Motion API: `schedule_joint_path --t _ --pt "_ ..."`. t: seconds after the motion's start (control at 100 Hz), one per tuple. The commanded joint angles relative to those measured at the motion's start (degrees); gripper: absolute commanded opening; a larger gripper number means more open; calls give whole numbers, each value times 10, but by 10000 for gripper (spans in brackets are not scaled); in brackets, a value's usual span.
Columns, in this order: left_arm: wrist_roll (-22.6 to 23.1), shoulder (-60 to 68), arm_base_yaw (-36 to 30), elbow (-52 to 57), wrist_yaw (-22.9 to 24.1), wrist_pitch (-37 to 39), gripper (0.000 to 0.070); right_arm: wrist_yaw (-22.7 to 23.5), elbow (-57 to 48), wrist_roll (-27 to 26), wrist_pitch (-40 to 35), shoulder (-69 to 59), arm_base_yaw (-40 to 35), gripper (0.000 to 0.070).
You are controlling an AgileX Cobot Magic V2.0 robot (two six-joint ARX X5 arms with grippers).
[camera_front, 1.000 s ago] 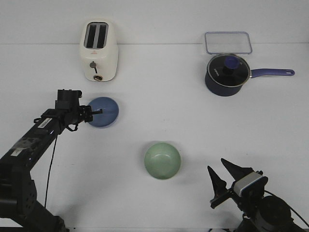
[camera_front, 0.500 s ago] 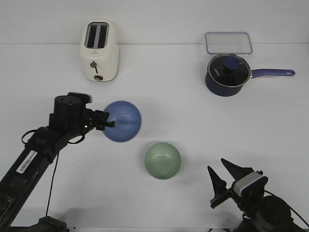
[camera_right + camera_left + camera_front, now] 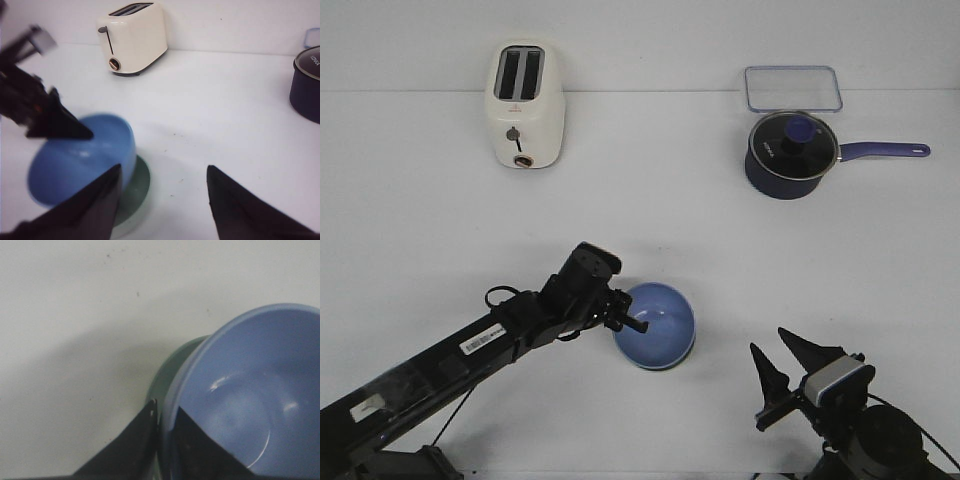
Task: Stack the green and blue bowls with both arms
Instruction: 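Lift the blue bowl with the left gripper and lower it onto the green bowl, then open the left gripper and pull it back from the stacked bowls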
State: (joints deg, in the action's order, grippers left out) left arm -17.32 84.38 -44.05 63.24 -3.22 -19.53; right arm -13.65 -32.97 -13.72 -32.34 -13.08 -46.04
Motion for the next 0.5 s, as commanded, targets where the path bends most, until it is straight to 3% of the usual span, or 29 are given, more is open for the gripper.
schedule_joint_path --t 0.0,0.07,0.18,0.23,0.37,0.49 --pt "-7 16 -8 7 4 17 16 -1 -3 1 5 -1 -5 344" --pt "-11 22 -10 7 3 23 68 -1 -3 1 5 -1 -5 344" --pt "-12 21 -12 8 4 30 344 -2 -3 1 5 -1 -5 345" --pt "-12 19 -12 8 4 31 421 -2 -3 1 5 -1 -5 345" --pt "-2 -9 -5 8 11 28 424 -2 -3 0 5 -1 -5 345" --pt "11 -83 3 8 58 19 424 -2 -3 0 5 -1 -5 346"
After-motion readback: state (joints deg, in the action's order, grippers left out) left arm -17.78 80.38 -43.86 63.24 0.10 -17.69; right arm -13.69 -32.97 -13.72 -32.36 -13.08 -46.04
